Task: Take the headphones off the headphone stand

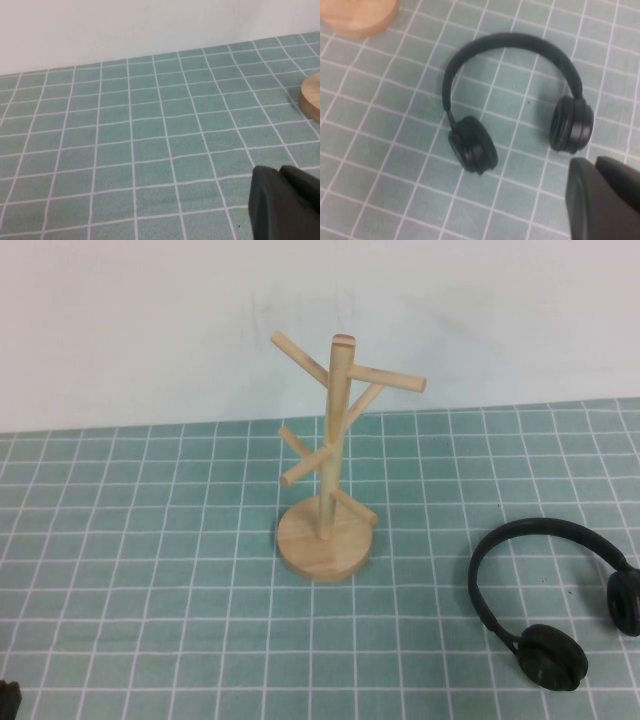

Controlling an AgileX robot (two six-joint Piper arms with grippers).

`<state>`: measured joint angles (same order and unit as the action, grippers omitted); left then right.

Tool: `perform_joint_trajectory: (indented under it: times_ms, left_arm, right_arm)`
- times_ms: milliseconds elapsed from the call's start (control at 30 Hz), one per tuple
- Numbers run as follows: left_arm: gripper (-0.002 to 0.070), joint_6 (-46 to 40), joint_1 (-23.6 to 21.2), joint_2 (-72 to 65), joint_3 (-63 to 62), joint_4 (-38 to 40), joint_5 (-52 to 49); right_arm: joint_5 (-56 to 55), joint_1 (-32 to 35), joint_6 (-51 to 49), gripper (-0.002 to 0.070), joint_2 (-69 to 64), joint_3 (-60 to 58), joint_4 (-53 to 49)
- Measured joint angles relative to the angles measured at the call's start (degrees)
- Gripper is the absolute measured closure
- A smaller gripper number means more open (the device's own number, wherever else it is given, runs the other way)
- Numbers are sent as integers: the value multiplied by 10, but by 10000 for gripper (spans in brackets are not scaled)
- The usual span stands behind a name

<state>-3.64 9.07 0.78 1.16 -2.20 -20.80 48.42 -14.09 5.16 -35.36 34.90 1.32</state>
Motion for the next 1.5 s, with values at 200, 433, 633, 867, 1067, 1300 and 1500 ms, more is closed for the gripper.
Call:
perform_joint_trajectory:
  times_ms: [200, 433, 633, 867, 1067, 1300, 1500]
  left_arm:
    - [681, 0, 0, 0, 0, 0, 0]
    - [681, 0, 0, 0, 0, 0, 0]
    - [681, 0, 0, 0, 0, 0, 0]
    - [681, 0, 0, 0, 0, 0, 0]
    - [681, 0, 0, 0, 0, 0, 0]
    - [681, 0, 0, 0, 0, 0, 0]
    - [681, 0, 0, 0, 0, 0, 0]
  right_arm:
    - [4, 0, 0, 681, 14, -14, 0]
    - [-25, 0, 4, 681, 15, -14, -40]
    - [-106, 40, -72, 681, 87, -15, -32]
    - [-123, 138, -85, 681, 203, -15, -60]
    - [-162, 179, -85, 682, 263, -81, -55]
    - [-306, 192, -85, 681, 356, -280, -44]
    - [-277, 199, -88, 681, 359, -364, -49]
